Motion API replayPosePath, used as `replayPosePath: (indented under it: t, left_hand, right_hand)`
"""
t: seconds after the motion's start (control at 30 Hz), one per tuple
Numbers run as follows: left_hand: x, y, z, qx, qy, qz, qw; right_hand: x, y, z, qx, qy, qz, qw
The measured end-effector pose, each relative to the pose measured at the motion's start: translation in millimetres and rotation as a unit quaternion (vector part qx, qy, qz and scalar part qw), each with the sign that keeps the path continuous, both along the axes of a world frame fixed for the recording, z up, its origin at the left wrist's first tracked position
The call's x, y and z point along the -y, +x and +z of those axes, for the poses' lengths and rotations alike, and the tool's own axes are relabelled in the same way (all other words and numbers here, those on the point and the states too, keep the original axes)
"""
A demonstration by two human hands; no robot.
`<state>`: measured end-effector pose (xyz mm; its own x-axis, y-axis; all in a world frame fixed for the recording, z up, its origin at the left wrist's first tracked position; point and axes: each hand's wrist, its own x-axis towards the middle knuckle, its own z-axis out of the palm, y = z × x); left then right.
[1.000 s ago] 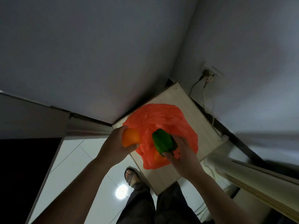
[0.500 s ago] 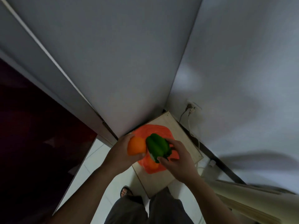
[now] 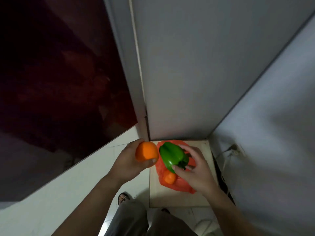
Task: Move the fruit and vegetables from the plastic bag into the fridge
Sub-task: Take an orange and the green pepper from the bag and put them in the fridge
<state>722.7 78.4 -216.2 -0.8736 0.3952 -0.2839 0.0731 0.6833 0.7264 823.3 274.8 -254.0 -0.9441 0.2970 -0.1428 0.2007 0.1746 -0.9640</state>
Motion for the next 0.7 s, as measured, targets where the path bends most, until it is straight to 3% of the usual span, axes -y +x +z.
replayPosePath:
  t: [0.13,0.27,0.7]
  left_hand:
    - [40.5,21.5,5.9,-0.012,-0.02,0.074,0.997]
    - [84.6,44.0,12.6,-0.02,-0.03,0.159,0.987]
    - [276.5,130.6,11.7,0.002,-0.02,0.372,0.928]
  right_hand:
    - [25.6,-14.3,5.5,-0.015,0.041,0.09,0.995]
    - [64.8,-30.5,10.5,-0.035,0.01,0.174,0.984]
    - [259.2,-42.2,26.1,-0.036,0.027,0.389,0.92]
